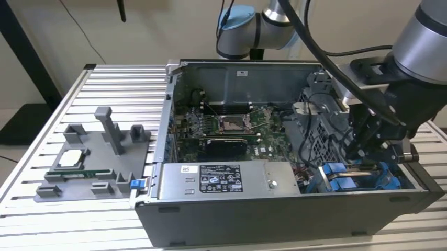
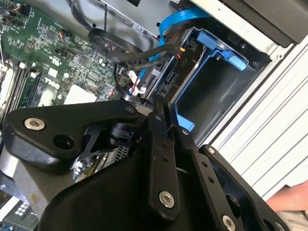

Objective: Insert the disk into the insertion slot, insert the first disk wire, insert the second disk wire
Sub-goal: 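Insert the second disk wire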

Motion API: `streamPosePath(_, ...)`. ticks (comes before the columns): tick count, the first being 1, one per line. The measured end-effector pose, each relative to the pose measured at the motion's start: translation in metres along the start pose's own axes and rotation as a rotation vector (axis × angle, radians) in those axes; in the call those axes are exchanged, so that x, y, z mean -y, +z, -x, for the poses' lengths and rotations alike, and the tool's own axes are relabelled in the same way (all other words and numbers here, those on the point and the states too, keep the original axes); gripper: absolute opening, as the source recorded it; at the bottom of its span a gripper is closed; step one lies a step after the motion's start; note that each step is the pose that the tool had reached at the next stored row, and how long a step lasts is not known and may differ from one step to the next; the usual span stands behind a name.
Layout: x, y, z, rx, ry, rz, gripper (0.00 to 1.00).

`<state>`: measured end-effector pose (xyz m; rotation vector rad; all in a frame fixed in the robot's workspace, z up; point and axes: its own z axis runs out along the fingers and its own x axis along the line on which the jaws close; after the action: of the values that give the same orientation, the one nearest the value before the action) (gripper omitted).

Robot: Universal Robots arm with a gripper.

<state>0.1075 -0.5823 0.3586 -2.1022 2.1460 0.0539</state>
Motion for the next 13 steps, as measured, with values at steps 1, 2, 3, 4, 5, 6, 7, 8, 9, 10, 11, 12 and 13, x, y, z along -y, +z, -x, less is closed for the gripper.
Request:
streamPosePath(1, 0.0010, 0.0005, 0.0001, -0.0001, 0.000, 0.0000, 0.00)
streamPosePath(2, 0.0027, 0.0014, 0.0002, 0.0002, 0.000, 0.0000, 0.00)
streamPosePath(3, 0.0042, 0.0021, 0.0004, 0.0003, 0.000, 0.0000, 0.00)
streamPosePath(4, 0.0057, 0.0026, 0.0004, 0.0002, 0.000, 0.0000, 0.00)
streamPosePath(5, 0.0070, 0.0033, 0.0004, 0.0001, 0.000, 0.0000, 0.00)
streamPosePath(6, 0.0085, 0.0039, 0.0003, 0.0000, 0.000, 0.0000, 0.00)
streamPosePath(7, 0.0102, 0.0045, 0.0003, 0.0000, 0.000, 0.0000, 0.00)
streamPosePath(8, 0.0120, 0.0052, 0.0003, 0.0001, 0.000, 0.0000, 0.00)
streamPosePath(9, 0.0138, 0.0058, 0.0003, 0.0001, 0.000, 0.0000, 0.00)
streamPosePath(10, 0.0151, 0.0064, 0.0002, 0.0002, 0.000, 0.0000, 0.00)
streamPosePath(11, 0.0160, 0.0073, 0.0002, 0.0004, 0.000, 0.0001, 0.00)
streamPosePath(12, 0.0165, 0.0081, 0.0001, 0.0002, 0.000, 0.0000, 0.00)
streamPosePath(13, 0.0167, 0.0090, -0.0001, 0.0002, 0.000, 0.0000, 0.00)
